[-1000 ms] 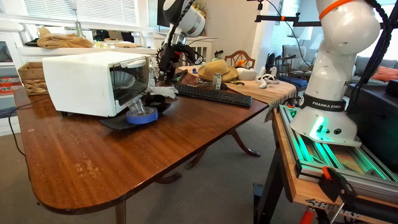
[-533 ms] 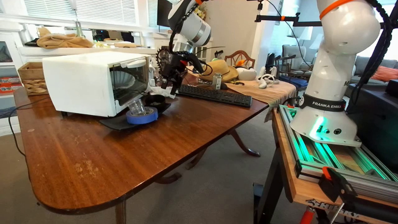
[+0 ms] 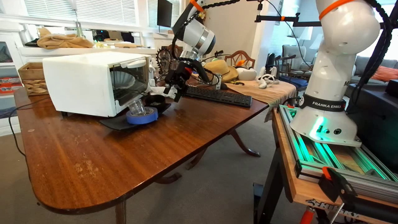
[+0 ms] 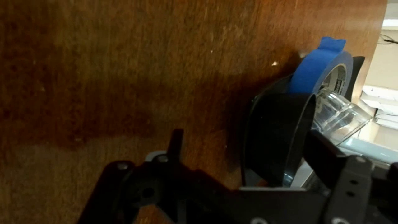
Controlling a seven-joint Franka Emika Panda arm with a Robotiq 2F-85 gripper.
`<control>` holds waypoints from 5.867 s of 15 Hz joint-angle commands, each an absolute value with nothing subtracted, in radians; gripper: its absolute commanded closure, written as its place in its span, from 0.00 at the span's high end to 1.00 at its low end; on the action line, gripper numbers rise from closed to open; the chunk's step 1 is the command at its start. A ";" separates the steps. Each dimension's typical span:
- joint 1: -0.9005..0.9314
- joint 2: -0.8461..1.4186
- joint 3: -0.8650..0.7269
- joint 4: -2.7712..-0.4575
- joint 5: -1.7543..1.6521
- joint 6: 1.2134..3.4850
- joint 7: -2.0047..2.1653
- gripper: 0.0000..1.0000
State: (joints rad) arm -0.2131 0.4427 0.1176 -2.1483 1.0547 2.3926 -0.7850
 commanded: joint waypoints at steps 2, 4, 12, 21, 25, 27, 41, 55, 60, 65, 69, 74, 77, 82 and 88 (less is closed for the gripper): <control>-0.188 0.458 0.090 -2.157 1.164 2.394 -0.854 0.61; -0.179 0.464 0.082 -2.149 1.183 2.392 -0.872 0.47; -0.130 0.497 0.075 -2.078 1.156 2.369 -0.886 0.01; -0.121 0.517 0.076 -2.058 1.168 2.356 -0.900 0.11; -0.123 0.517 0.073 -2.066 1.172 2.360 -0.900 0.00; -0.123 0.517 0.069 -2.066 1.168 2.359 -0.897 0.00; -0.123 0.509 0.055 -2.085 1.173 2.341 -0.888 0.11; -0.114 0.419 0.032 -2.200 1.188 2.401 -0.868 0.00; -0.107 0.406 0.024 -2.215 1.177 2.411 -0.864 0.00; -0.115 0.428 0.023 -2.185 1.166 2.389 -0.872 0.01; -0.112 0.424 0.022 -2.188 1.165 2.390 -0.869 0.00; -0.123 0.459 0.022 -2.156 1.176 2.374 -0.877 0.00; -0.122 0.476 0.026 -2.139 1.168 2.351 -0.873 0.00; -0.121 0.478 0.024 -2.134 1.168 2.334 -0.871 0.49; -0.122 0.488 0.024 -2.122 1.168 2.318 -0.865 0.43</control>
State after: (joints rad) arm -0.1253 0.4667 0.0316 -2.1451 1.1626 2.3499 -0.8694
